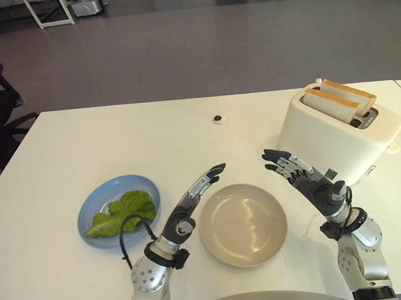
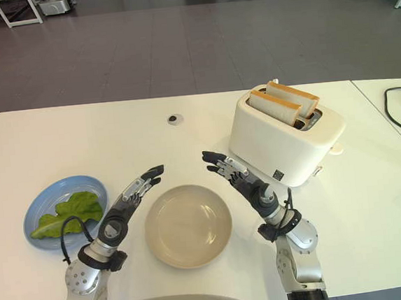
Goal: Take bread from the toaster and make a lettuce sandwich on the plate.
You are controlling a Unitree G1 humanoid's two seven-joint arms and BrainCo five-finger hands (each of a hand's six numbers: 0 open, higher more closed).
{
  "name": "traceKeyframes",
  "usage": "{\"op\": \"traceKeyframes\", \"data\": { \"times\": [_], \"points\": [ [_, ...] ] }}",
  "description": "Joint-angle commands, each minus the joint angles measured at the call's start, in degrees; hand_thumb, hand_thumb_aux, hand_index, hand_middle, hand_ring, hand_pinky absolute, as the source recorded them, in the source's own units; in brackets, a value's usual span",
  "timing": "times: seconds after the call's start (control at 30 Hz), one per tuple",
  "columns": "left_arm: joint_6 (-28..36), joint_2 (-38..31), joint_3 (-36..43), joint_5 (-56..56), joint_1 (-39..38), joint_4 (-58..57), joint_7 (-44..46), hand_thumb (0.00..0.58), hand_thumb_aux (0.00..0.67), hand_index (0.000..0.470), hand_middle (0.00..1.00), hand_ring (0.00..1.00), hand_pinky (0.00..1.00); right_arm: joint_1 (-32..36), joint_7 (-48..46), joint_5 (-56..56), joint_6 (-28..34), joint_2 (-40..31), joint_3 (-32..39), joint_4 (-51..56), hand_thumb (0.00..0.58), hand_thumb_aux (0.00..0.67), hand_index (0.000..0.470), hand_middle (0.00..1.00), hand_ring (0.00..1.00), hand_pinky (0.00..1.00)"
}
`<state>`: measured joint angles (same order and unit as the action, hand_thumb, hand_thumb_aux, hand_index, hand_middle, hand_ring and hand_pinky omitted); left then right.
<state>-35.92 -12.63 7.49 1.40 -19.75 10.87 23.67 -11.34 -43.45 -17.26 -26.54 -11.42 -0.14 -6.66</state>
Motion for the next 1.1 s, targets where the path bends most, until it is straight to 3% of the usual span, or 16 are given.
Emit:
{"op": "traceKeyframes", "data": {
  "times": [0.03, 0.33, 0.43, 0.5, 0.57, 0.67, 0.73, 0.87, 0.9, 0.93, 0.97, 1.1],
  "points": [
    [-2.7, -2.9, -4.2, -2.6, 1.5, -3.9, -1.8, 0.0, 0.0, 0.0, 0.0, 0.0, 0.0, 1.7, 2.0, 5.1, -5.5, -0.8, 0.1, 3.7, 0.0, 0.0, 0.0, 0.0, 0.0, 0.0],
    [-3.9, -2.3, -3.9, -2.7, 2.1, -4.9, -3.9, 0.0, 0.0, 0.0, 0.0, 0.0, 0.0, 4.0, 5.6, 9.3, -12.0, -2.6, 0.8, 8.7, 0.0, 0.0, 0.0, 0.0, 0.0, 0.0],
    [-3.8, -1.9, -3.4, -2.6, 2.1, -4.9, -4.3, 0.0, 0.0, 0.0, 0.0, 0.0, 0.0, 9.0, 9.7, 7.8, -10.2, -6.7, -5.5, 1.0, 0.0, 0.0, 0.0, 0.0, 0.0, 0.0],
    [-4.1, -1.7, -2.7, -4.0, 2.4, -5.7, -4.7, 0.0, 0.0, 0.0, 0.0, 0.0, 0.0, 16.3, 12.6, 9.3, -7.5, -13.2, -11.9, 0.7, 0.0, 0.0, 0.0, 0.0, 0.0, 0.0],
    [-4.1, -1.1, -1.5, -5.5, 2.6, -6.1, -5.2, 0.0, 0.0, 0.0, 0.0, 0.0, 0.0, 26.4, 17.9, 18.6, -7.1, -24.6, -17.4, 13.3, 0.0, 0.0, 0.0, 0.0, 0.0, 0.0],
    [-4.0, -0.6, -0.4, -6.9, 3.0, -6.4, -5.8, 0.0, 0.0, 0.0, 0.0, 0.0, 0.0, 34.3, 26.4, 33.6, -7.4, -36.7, -15.3, 31.7, 0.0, 0.0, 0.0, 0.0, 0.0, 0.0],
    [-3.9, -0.4, 0.1, -7.3, 3.3, -6.6, -6.2, 0.0, 0.0, 0.0, 0.0, 0.0, 0.0, 37.2, 30.3, 39.2, -7.3, -40.2, -11.5, 41.9, 0.0, 0.0, 0.0, 0.0, 0.0, 0.0],
    [-3.9, -0.4, 0.4, -7.4, 3.5, -6.7, -6.8, 0.0, 0.0, 0.0, 0.0, 0.0, 0.0, 41.1, 34.9, 43.0, -7.9, -40.6, -6.1, 55.4, 0.0, 0.0, 0.0, 0.0, 0.0, 0.0],
    [-3.9, -0.5, 0.5, -7.4, 3.6, -6.7, -6.9, 0.0, 0.0, 0.0, 0.0, 0.0, 0.0, 41.5, 35.7, 43.2, -8.6, -40.2, -5.0, 57.1, 0.331, 0.231, 0.162, 0.0, 0.0, 0.0],
    [-3.9, -0.5, 0.7, -7.5, 3.5, -6.6, -7.1, 0.0, 0.0, 0.0, 0.0, 0.0, 0.0, 41.9, 36.1, 43.2, -9.3, -39.7, -4.1, 58.3, 0.466, 0.373, 0.262, 0.0, 0.0, 0.0],
    [-3.8, -0.5, 0.8, -7.6, 3.5, -6.5, -7.3, 0.0, 0.0, 0.0, 0.0, 0.0, 0.0, 42.0, 36.3, 43.0, -10.1, -39.2, -3.2, 58.9, 0.52, 0.455, 0.319, 0.0, 0.0, 0.0],
    [-3.8, -0.7, 1.0, -7.9, 3.4, -6.4, -7.7, 0.0, 0.0, 0.0, 0.0, 0.0, 0.0, 42.7, 36.5, 41.8, -12.3, -38.6, -1.1, 60.7, 0.52, 0.455, 0.319, 0.0, 0.0, 0.0]
  ]
}}
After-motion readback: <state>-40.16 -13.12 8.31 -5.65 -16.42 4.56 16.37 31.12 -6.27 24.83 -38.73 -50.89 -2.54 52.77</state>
